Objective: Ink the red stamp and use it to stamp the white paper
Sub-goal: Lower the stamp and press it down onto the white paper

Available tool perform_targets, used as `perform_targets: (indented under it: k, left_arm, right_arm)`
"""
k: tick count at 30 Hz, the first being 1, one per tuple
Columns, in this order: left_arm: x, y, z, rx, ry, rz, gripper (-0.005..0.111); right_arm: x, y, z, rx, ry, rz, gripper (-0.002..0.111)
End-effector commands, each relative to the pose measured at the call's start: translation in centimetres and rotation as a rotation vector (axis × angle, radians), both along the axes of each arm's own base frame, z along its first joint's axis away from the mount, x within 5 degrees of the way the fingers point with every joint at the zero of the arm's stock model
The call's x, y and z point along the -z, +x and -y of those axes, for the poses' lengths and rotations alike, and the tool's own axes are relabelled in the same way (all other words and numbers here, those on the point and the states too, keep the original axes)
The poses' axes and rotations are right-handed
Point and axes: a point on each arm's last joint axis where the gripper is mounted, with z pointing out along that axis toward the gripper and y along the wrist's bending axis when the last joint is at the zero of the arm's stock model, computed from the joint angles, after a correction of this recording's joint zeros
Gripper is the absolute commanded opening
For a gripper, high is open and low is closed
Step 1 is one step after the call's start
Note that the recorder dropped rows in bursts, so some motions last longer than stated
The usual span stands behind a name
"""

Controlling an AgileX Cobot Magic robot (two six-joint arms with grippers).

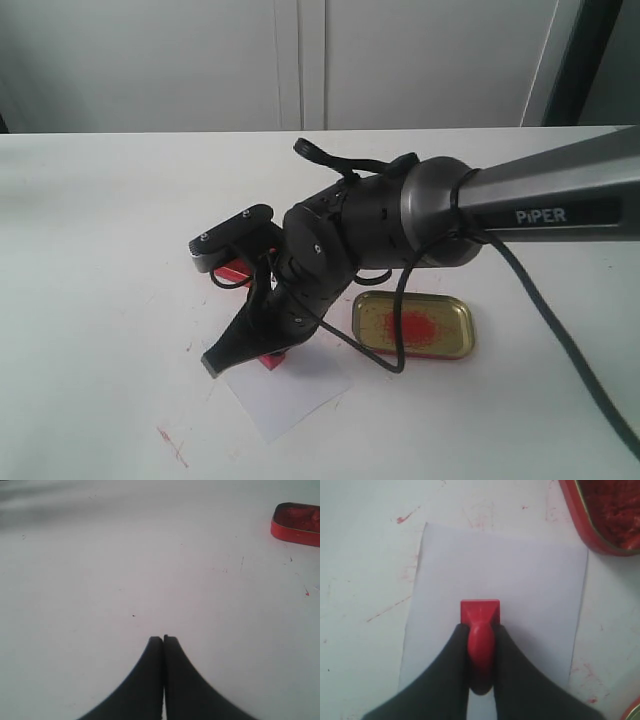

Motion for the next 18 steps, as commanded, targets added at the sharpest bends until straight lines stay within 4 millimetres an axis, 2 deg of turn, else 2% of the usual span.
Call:
perform_targets:
  k: [1,10,18]
  left_arm:
    - [0.1,0.0,0.0,0.000,0.002,0.005,0.000]
    - [0.1,0.0,0.0,0.000,0.002,0.005,0.000]
    - [0.1,0.0,0.0,0.000,0.002,0.005,0.000]
  right_arm:
    - [0.5,0.1,0.1,-0.016,-0.026,0.007,0.000]
    - [6.2,-0.4,0.7,-0.032,-0.199,-0.143,0.000]
    - [7.1,-0.9,1.3,-0.035,-0.268,-0.212,0.000]
